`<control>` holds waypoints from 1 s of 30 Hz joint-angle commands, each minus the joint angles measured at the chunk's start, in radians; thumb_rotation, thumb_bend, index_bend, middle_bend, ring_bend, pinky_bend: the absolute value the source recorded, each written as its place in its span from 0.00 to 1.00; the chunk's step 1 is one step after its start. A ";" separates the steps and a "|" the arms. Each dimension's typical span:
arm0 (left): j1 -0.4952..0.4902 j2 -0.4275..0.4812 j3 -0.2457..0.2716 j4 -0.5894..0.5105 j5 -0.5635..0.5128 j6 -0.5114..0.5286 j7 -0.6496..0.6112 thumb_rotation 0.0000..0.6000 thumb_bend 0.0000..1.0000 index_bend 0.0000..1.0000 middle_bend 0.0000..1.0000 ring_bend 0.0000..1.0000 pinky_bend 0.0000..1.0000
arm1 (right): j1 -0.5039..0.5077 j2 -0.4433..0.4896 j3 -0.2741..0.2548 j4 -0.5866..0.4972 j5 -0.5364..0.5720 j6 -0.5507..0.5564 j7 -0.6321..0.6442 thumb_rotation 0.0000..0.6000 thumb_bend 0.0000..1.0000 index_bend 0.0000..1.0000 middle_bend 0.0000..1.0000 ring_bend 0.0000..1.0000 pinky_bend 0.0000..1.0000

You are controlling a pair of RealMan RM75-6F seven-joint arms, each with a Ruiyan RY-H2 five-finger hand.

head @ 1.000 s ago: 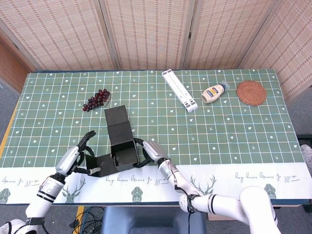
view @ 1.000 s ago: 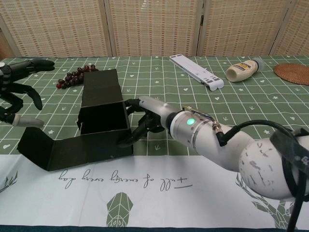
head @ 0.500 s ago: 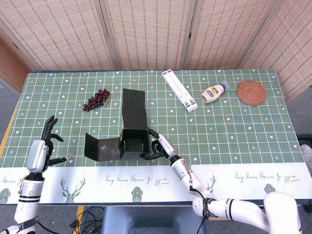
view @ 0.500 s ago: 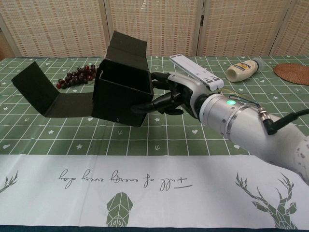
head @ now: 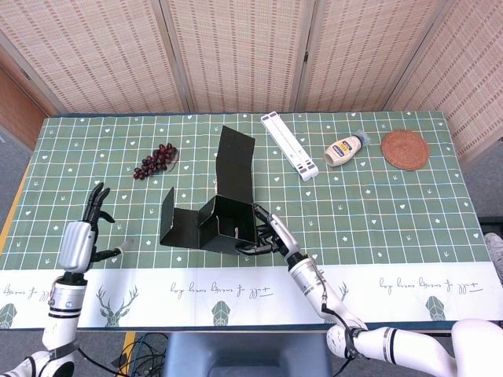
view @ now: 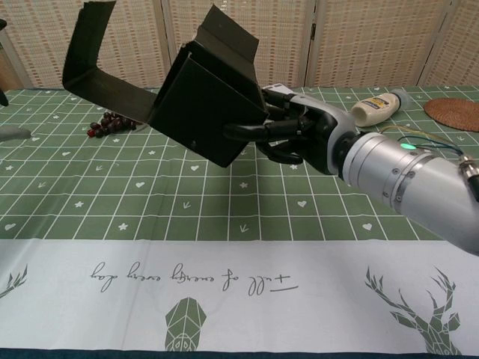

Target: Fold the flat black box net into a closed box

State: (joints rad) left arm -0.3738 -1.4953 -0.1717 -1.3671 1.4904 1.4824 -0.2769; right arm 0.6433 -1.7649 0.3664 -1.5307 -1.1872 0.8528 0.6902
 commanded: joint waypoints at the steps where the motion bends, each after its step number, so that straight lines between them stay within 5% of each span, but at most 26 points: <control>1: -0.037 -0.058 -0.005 0.047 0.051 0.018 0.014 1.00 0.09 0.00 0.00 0.45 0.83 | 0.002 -0.003 -0.004 0.001 -0.003 0.000 -0.001 1.00 0.28 0.32 0.46 0.78 1.00; 9: -0.086 -0.119 0.002 0.104 0.143 0.057 0.074 1.00 0.09 0.00 0.00 0.45 0.83 | 0.006 -0.004 -0.018 0.005 0.003 -0.002 -0.027 1.00 0.28 0.32 0.46 0.78 1.00; 25: -0.116 -0.089 0.024 -0.028 0.175 0.028 0.087 1.00 0.09 0.00 0.00 0.45 0.83 | 0.037 -0.048 -0.034 0.032 0.028 -0.003 -0.130 1.00 0.28 0.32 0.46 0.78 1.00; 30: -0.144 -0.125 0.040 0.032 0.200 -0.002 0.133 1.00 0.09 0.00 0.00 0.45 0.83 | 0.060 -0.078 -0.027 0.064 0.058 -0.012 -0.179 1.00 0.28 0.32 0.46 0.78 1.00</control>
State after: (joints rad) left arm -0.5042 -1.6011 -0.1389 -1.3701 1.6772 1.4917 -0.1710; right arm 0.6959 -1.8332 0.3364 -1.4775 -1.1371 0.8444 0.5213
